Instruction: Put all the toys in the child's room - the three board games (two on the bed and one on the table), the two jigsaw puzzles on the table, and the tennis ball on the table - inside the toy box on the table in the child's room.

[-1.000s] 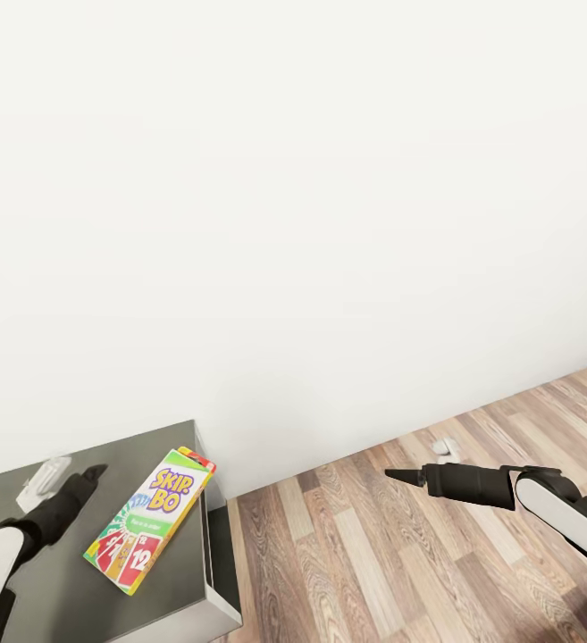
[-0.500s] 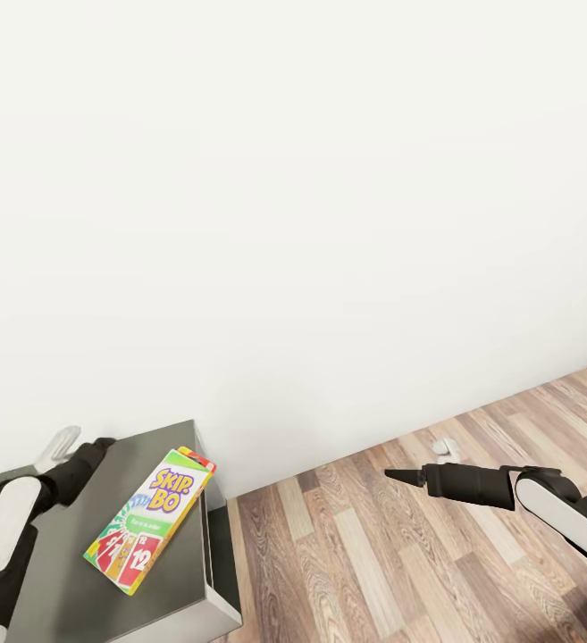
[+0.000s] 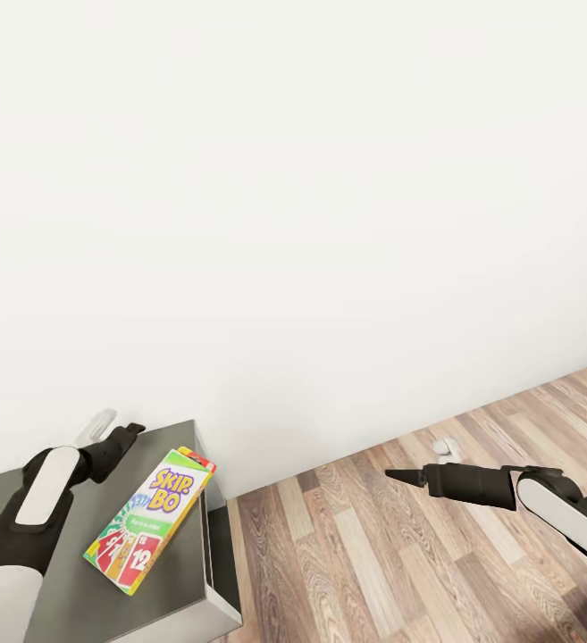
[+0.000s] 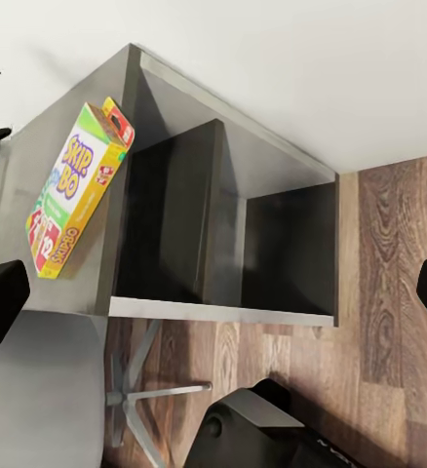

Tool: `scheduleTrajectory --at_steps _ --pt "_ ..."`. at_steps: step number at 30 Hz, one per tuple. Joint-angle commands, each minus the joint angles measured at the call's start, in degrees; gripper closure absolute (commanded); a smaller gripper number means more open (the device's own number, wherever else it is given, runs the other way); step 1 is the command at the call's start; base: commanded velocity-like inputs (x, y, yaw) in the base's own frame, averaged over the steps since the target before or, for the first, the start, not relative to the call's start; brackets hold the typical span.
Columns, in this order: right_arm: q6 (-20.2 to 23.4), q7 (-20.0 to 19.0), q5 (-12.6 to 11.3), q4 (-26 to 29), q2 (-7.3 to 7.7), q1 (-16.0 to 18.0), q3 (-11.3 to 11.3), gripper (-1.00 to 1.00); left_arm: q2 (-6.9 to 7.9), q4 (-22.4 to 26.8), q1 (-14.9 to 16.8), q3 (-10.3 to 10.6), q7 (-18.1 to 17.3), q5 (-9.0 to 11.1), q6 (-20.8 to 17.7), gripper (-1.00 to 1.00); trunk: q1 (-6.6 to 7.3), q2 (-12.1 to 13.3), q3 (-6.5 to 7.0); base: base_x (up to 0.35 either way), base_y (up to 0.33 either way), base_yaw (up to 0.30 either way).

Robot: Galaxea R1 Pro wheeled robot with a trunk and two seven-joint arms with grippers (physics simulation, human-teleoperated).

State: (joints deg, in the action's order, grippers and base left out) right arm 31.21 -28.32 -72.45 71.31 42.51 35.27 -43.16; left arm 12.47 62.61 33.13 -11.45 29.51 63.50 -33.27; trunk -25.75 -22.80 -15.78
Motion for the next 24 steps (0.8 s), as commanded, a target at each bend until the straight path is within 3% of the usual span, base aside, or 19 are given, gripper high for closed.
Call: scheduleTrajectory --at_steps 1,15,24 --pt "0.2 0.0 -0.4 0.0 0.06 0.1 -0.2 -1.00 0.01 -0.3 0.6 1.0 0.5 0.6 -0.1 -1.00 -0.04 -0.1 -0.11 0.000 0.000 0.000" --pt "0.2 0.0 -0.4 0.1 0.65 0.1 -0.2 -1.00 -0.06 -4.0 2.4 7.5 -1.2 0.4 -0.2 -1.00 -0.04 -0.1 -0.11 0.000 0.000 0.000" --pt "0.2 0.0 -0.4 0.1 0.76 0.1 -0.2 -1.00 -0.09 -5.9 2.6 9.5 -3.6 0.3 -0.1 -1.00 -0.04 -0.1 -0.11 0.000 0.000 0.000"
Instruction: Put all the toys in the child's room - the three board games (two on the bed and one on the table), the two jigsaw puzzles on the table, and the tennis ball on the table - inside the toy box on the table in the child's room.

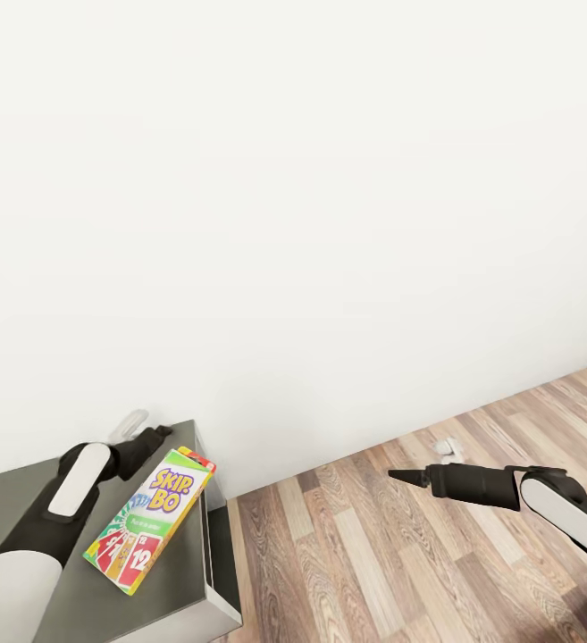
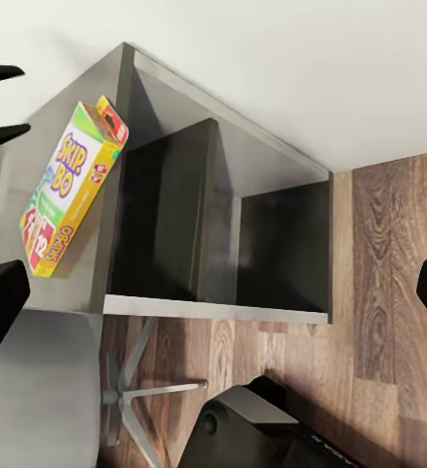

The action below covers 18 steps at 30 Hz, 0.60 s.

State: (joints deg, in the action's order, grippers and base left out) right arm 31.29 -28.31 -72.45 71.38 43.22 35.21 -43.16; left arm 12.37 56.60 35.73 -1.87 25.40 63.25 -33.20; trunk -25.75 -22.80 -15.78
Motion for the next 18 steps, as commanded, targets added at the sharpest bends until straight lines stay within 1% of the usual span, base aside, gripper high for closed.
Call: scheduleTrajectory --at_steps 1,12,18 --pt "0.2 0.0 -0.4 0.0 0.06 0.1 -0.2 -1.00 -0.01 -0.2 0.1 0.2 0.3 0.6 -0.1 -1.00 -0.04 -0.1 -0.11 0.000 0.000 0.000" --pt "0.2 0.0 -0.4 0.1 0.13 0.2 -0.2 -1.00 -0.08 -2.1 0.2 1.6 -0.6 0.5 0.1 -1.00 -0.04 -0.1 -0.11 0.000 0.000 0.000" --pt "0.2 0.0 -0.4 0.1 0.17 0.2 -0.2 -1.00 -0.33 -5.3 1.2 2.3 -0.8 0.3 0.3 -1.00 -0.04 -0.1 -0.11 0.000 0.000 0.000"
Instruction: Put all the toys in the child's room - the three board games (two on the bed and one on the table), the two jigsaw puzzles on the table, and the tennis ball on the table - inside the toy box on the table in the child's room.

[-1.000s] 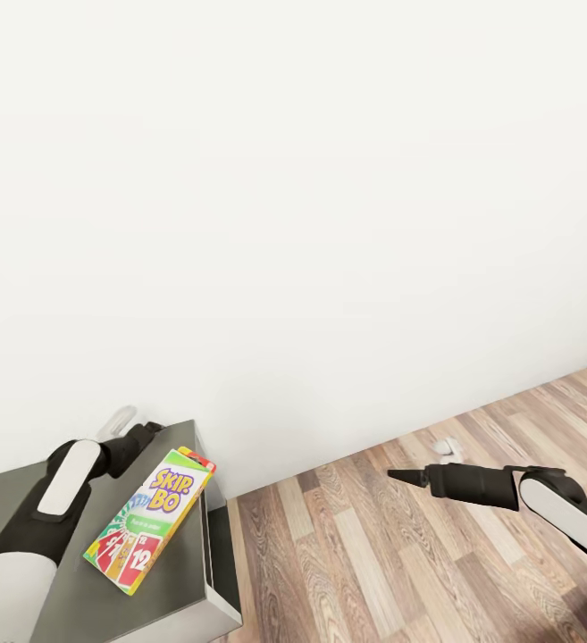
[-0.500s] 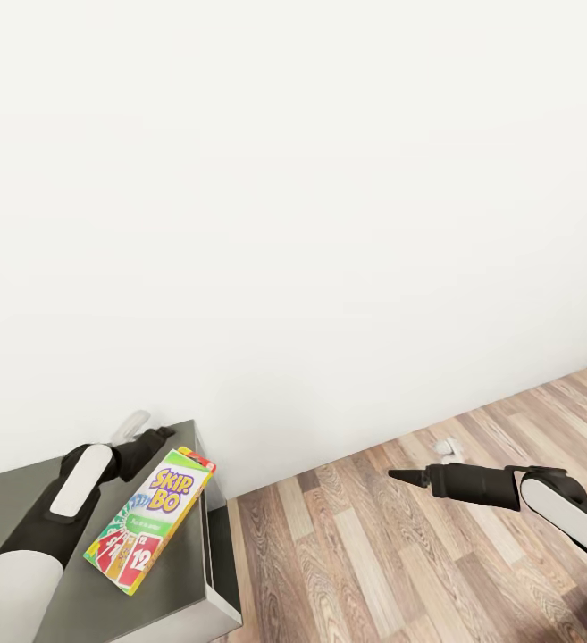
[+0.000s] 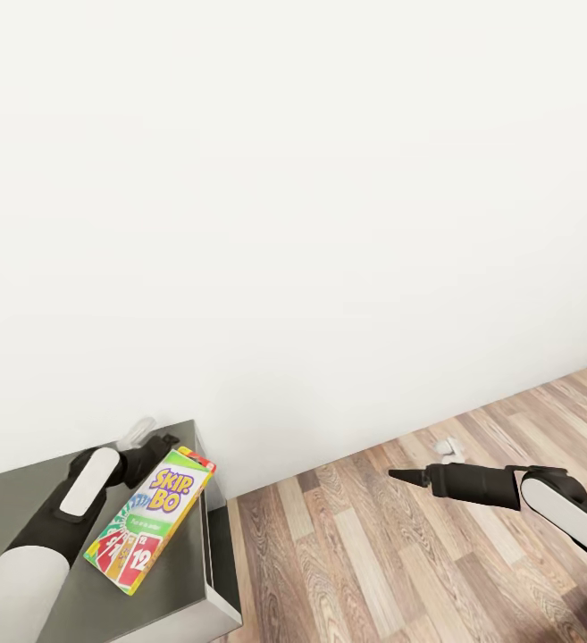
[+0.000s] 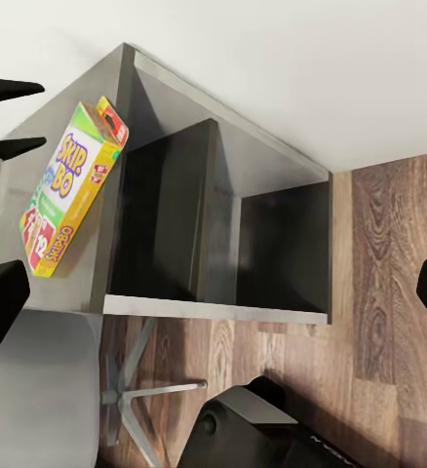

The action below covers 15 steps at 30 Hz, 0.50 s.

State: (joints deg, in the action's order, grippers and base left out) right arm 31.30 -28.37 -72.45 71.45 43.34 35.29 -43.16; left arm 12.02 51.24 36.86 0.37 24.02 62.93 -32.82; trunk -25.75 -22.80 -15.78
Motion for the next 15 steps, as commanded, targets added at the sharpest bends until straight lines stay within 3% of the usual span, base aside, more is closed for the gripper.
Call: scheduleTrajectory --at_steps 1,15 --pt "0.2 0.0 -0.4 0.0 0.05 0.1 -0.2 -1.00 0.02 0.1 0.0 0.0 0.5 0.6 -0.1 -1.00 -0.03 -0.1 -0.11 0.000 0.000 0.000" --pt "0.2 0.0 -0.4 0.0 0.09 0.1 -0.2 -1.00 -0.33 -3.9 2.1 1.8 -1.8 -3.9 0.1 -1.00 -0.03 -0.1 -0.11 0.000 0.000 0.000"
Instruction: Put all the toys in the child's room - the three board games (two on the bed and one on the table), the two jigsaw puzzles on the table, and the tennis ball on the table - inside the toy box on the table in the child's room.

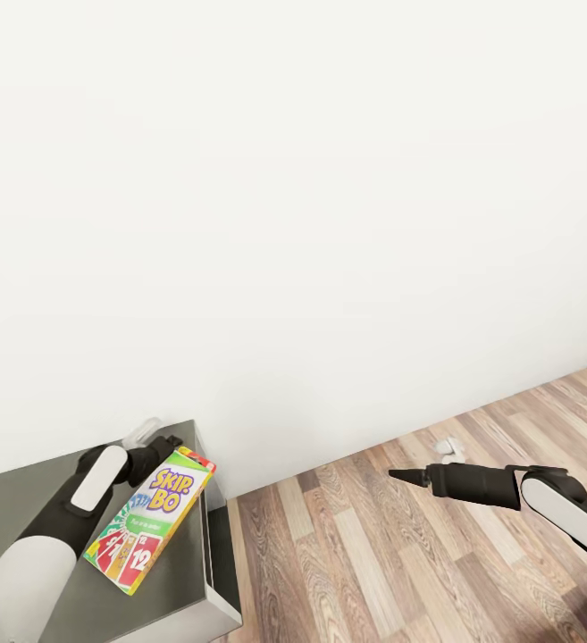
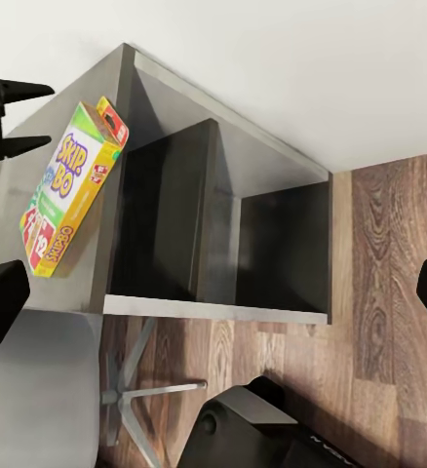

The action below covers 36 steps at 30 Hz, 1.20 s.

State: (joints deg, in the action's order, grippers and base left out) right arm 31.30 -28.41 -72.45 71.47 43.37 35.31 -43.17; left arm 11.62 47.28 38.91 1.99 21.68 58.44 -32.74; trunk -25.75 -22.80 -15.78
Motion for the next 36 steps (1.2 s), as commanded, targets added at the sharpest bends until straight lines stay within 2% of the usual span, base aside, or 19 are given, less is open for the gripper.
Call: scheduleTrajectory --at_steps 1,9,24,36 --pt "0.2 0.0 -0.4 0.0 0.06 0.1 -0.2 -1.00 0.06 0.1 0.0 0.2 0.5 0.6 0.0 -1.00 -0.04 -0.1 -0.11 0.000 0.000 0.000" --pt "0.2 0.0 -0.4 0.1 0.13 0.1 -0.2 -1.00 0.07 -1.1 0.3 0.5 -0.1 -0.4 0.1 -1.00 -0.04 -0.1 -0.11 0.000 0.000 0.000" --pt "0.2 0.0 -0.5 0.3 0.81 0.1 -0.2 -1.00 0.07 -1.7 0.4 0.6 -0.3 -0.7 0.8 -1.00 -0.04 -0.1 -0.11 0.000 0.000 -0.006" --pt "0.2 0.0 -0.5 0.5 0.93 0.0 -0.2 -1.00 0.07 -1.8 0.4 0.7 -0.4 -0.8 1.2 -1.00 -0.04 -0.1 0.13 0.000 0.000 -0.117"
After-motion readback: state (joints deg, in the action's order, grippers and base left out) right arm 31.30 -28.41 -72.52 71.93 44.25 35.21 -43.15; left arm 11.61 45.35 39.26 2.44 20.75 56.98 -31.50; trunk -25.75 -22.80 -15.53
